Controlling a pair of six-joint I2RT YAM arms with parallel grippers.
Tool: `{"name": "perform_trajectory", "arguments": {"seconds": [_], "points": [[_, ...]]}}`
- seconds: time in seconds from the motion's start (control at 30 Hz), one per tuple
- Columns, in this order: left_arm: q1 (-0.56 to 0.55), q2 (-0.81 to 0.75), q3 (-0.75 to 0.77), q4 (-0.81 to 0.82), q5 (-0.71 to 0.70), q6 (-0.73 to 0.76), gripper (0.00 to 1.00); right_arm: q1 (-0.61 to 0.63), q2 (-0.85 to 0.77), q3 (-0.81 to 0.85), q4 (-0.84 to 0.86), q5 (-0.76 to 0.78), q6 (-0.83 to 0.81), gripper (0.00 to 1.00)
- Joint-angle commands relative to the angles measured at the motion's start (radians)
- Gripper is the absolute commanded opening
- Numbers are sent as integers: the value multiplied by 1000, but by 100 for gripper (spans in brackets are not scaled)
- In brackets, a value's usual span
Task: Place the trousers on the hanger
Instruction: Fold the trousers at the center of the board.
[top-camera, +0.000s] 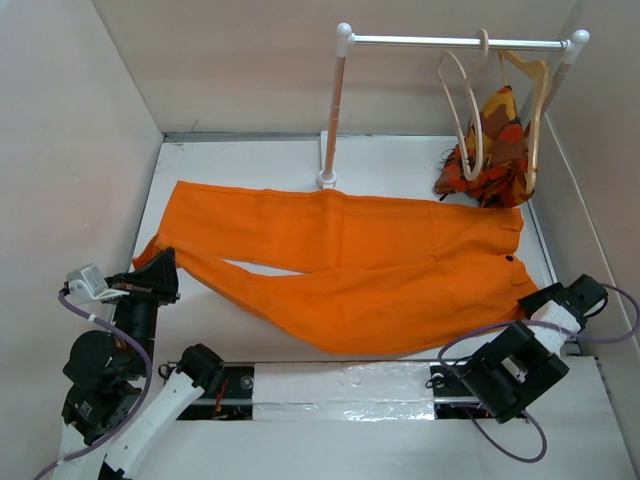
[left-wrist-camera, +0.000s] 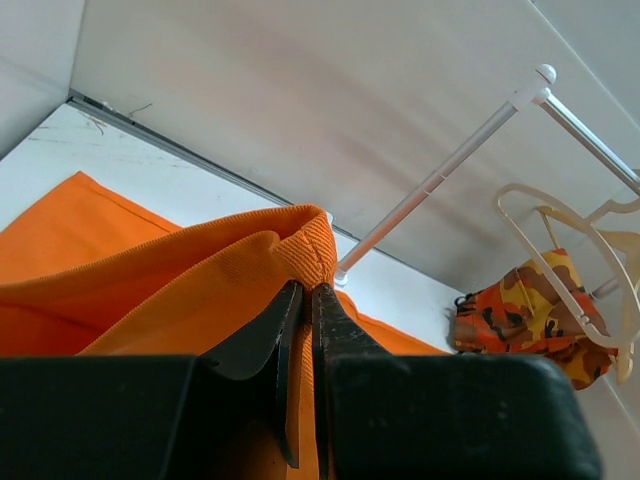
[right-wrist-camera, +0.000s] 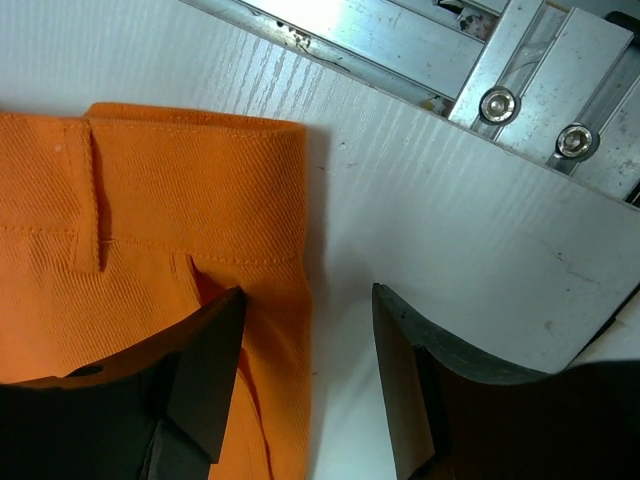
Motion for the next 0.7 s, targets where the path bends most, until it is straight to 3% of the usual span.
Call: {"name": "perform_trajectory", "arguments": {"seconds": [0.0,0.23,0.37,0.47,0.57,0.67], "points": [[-4,2,13,70,-29,2,0,-6,27,23,95,-12,16,58],[-4,-21,76,46,-217,31,0,4,147,65,161,-47,43,41],[-4,-32,86,41,-303,40,0,26,176,84,170,-53,39,0],[-13,-23,56,38,-335,23,0,35,135,89,125,-58,-4,0],[-13,-38,4,132,-364,32,0,35,-49,123,7,8,-56,0],[-13,20,32,86,-398,13,0,65,-224,175,-84,74,-61,0]]}}
